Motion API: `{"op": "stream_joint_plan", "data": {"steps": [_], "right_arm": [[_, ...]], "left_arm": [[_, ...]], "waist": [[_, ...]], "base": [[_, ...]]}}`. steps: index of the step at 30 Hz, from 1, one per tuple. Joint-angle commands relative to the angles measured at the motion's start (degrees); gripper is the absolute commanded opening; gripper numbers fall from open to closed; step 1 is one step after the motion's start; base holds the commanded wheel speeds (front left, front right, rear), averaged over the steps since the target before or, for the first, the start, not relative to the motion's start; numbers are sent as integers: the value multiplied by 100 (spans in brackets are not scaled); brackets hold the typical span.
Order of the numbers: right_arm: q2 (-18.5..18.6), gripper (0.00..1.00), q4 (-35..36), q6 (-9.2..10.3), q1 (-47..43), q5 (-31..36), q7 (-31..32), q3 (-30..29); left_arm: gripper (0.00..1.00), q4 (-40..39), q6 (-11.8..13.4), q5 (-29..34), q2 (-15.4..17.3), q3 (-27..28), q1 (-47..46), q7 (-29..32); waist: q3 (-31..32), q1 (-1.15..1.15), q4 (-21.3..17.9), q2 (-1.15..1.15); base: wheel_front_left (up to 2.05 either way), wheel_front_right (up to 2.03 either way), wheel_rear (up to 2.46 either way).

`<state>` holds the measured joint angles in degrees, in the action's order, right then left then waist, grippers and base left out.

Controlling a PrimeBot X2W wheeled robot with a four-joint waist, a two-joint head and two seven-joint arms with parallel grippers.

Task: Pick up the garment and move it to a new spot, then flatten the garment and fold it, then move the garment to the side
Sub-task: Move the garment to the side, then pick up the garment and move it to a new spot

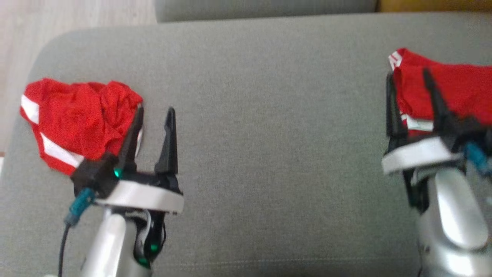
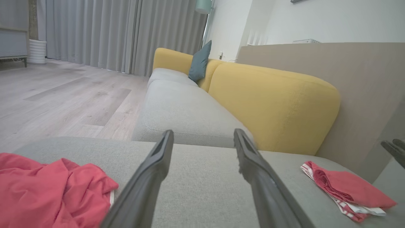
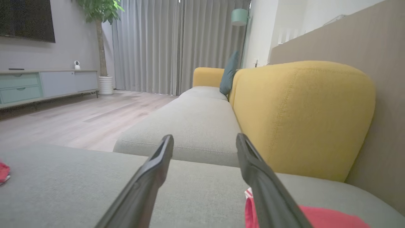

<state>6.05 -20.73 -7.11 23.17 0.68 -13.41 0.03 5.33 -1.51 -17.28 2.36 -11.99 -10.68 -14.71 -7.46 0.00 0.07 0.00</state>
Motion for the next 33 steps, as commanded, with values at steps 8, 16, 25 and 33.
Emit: {"op": "stream_joint_plan", "data": {"steps": [8, 16, 25, 33], "right_arm": [[-312, 100, 681, -37, -1160, -278, -150, 35], [-316, 100, 1073, -37, -1710, -702, -157, 191], [-316, 100, 1196, -37, -1789, -822, -158, 222], [-317, 100, 1202, -37, -1781, -912, -158, 210]], "left_arm": [[100, -244, 133, 22, 52, 148, 588, -29], [100, -276, 197, -48, 52, 43, 872, -29], [100, -325, 210, -67, 52, 77, 839, -29], [100, -299, 181, -75, 52, 75, 799, -29]], "waist": [[567, 0, 98, 0], [660, 0, 65, 0], [596, 0, 11, 0], [553, 0, 19, 0]], "base": [[0, 0, 0], [0, 0, 0], [0, 0, 0], [0, 0, 0]]}}
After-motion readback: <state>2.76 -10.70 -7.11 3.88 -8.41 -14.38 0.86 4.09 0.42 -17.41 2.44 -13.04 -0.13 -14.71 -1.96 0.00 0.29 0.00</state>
